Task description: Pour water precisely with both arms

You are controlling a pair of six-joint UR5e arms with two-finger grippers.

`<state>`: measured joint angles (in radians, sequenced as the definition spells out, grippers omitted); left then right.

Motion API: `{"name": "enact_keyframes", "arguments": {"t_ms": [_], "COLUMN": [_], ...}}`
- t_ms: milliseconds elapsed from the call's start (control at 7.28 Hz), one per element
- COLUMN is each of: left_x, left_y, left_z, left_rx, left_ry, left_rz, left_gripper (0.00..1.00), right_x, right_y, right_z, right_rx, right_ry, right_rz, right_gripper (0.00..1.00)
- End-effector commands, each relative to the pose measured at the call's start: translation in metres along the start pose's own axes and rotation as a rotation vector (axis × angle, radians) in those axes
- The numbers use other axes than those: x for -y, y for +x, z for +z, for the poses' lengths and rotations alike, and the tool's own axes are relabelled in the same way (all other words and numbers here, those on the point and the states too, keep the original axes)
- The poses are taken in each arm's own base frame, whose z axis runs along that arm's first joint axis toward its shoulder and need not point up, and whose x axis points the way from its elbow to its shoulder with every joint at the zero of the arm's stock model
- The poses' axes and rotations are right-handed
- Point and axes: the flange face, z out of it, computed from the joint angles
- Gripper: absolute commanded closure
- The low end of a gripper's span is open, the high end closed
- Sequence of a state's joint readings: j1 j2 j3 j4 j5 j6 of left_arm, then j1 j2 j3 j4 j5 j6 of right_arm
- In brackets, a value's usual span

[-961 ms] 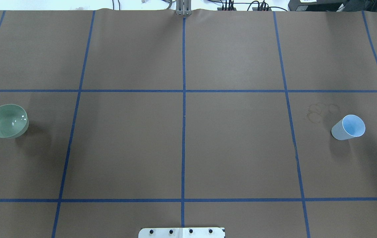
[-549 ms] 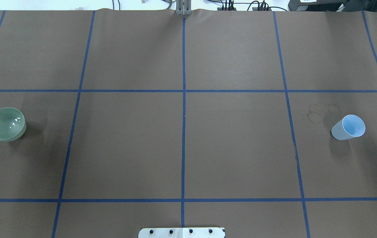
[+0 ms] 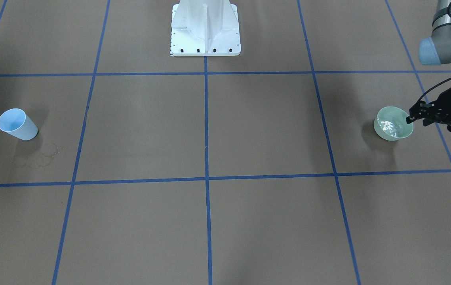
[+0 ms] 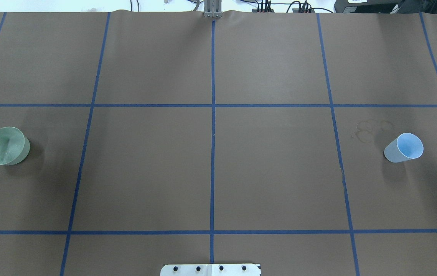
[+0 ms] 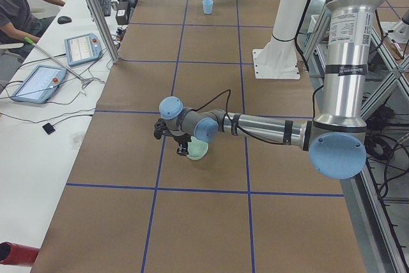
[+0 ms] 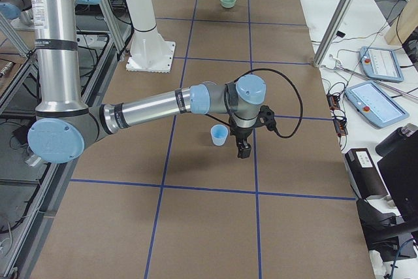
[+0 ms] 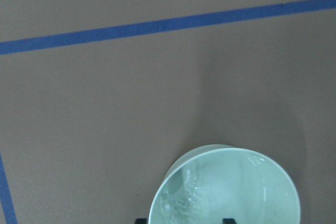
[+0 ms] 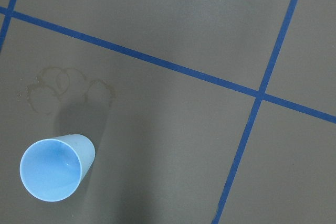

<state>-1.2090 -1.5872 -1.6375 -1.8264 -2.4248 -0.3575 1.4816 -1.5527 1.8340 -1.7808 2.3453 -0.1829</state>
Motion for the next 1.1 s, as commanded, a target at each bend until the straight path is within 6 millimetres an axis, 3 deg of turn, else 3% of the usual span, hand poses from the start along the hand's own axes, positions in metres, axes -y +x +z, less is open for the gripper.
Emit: {"name": "enact_keyframes", "arguments": {"t_ms": [0,137,275,549,687,824,961], "left_x": [0.000,-0.001,-0.008,-0.016,-0.021,-0.021,-0.022], "left_y": [-0.003,-0.017,-0.045,-0.077,-0.091,-0.091,-0.091], "left_z": [-0.064,-0.084,-0.097,-0.105,-0.121,-0.144,-0.142], "left_rx": [-0.027,-0.007,0.045,0.084,0.086,0.075,0.056], "left_ry": [0.116,0.156,0.186,0.157,0.163,0.189,0.164], "left_rz": [0.018,0.075,0.116,0.039,-0.019,-0.044,-0.057], "left_gripper": [0.00,0.00,0.00,0.00,0.00,0.00,0.00], "right_x": [-0.008,-0.013,-0.020,-0.028,-0.029,-0.037,-0.041], "right_y": [0.007,0.014,0.019,0.022,0.023,0.027,0.028], "right_z": [-0.016,-0.023,-0.020,-0.018,-0.015,-0.009,-0.007], "right_rx": [-0.009,-0.014,-0.016,-0.023,-0.025,-0.022,-0.021], "right_ry": [0.033,0.046,0.044,0.040,0.035,0.022,0.018], "right_rz": [0.015,0.031,0.042,0.047,0.050,0.063,0.068], "right_gripper": [0.00,0.00,0.00,0.00,0.00,0.00,0.00]}}
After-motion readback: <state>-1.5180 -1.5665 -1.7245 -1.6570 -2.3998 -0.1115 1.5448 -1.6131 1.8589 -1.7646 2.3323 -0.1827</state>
